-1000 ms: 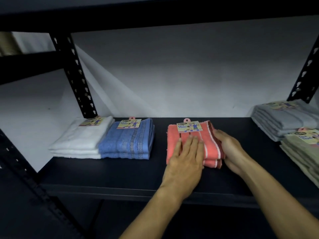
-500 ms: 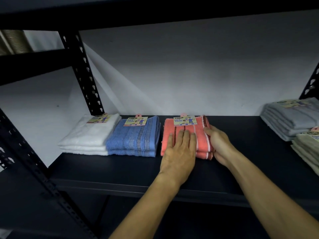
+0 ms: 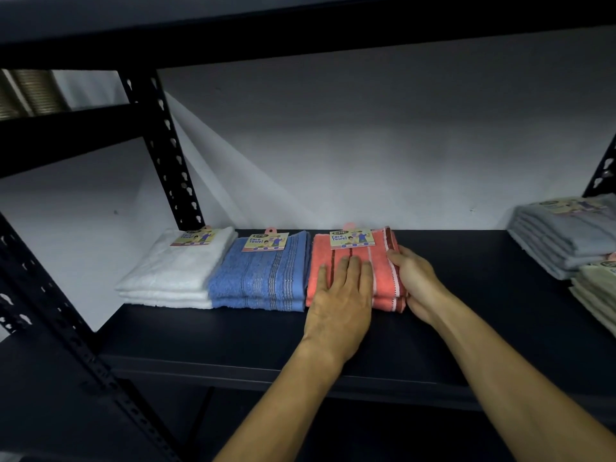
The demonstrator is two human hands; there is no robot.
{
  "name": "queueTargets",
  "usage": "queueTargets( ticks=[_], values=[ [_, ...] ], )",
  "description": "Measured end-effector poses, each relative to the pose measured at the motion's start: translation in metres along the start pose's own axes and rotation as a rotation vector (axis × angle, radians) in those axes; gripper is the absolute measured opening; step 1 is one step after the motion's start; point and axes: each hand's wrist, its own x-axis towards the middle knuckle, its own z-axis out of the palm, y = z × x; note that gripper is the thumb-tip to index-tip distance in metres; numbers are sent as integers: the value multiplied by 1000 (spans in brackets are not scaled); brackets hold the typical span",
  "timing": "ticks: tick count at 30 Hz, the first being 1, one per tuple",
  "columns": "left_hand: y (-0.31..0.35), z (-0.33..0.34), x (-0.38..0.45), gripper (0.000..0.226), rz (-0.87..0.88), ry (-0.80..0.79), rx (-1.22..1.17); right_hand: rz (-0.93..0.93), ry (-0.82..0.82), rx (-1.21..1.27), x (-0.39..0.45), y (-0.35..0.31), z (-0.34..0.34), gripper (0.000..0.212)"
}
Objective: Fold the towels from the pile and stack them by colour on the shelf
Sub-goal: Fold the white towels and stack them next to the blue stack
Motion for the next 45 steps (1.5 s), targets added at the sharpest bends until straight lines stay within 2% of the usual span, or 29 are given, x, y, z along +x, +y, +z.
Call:
queueTargets(
  ticks=[4,10,12,15,18,24,27,29,32,35,37,40,45],
  values=[
    [0,8,2,61,-27,71,-30,8,-4,-8,1,0,0,32],
    [-2,1,1,63,0,50,-74,0,-23,17,2,0,-1,25],
    [-5,-1,-2,62,44,118,-153,-4,-35,23,2,-2,-4,27],
    [-5,-6,-6,70,148,273,-234,-62,-6,-52,0,-8,-18,45],
    [6,-15,1,68,196,350,-339,-186,121,-235,-16,-21,-44,53],
    [73,-25,35,52,380,378,-468,-548,317,-594,-65,-41,-121,32],
    [112,-34,49,51,486,352,-490,-653,438,-873,-92,-47,-178,32],
    [139,-42,60,56,564,300,-502,-639,496,-1067,-114,-51,-218,40],
    [177,-53,77,64,669,236,-499,-555,449,-1250,-139,-56,-270,49],
    [214,-58,92,72,752,218,-486,-286,321,-1490,-148,-51,-310,74],
    [236,-60,101,78,794,212,-437,-192,273,-1638,-146,-44,-328,85],
    [260,-60,113,80,815,189,-310,-316,264,-1822,-136,-31,-344,90],
    [277,-54,115,60,776,110,-195,-418,291,-1942,-121,-20,-347,100]
  ],
)
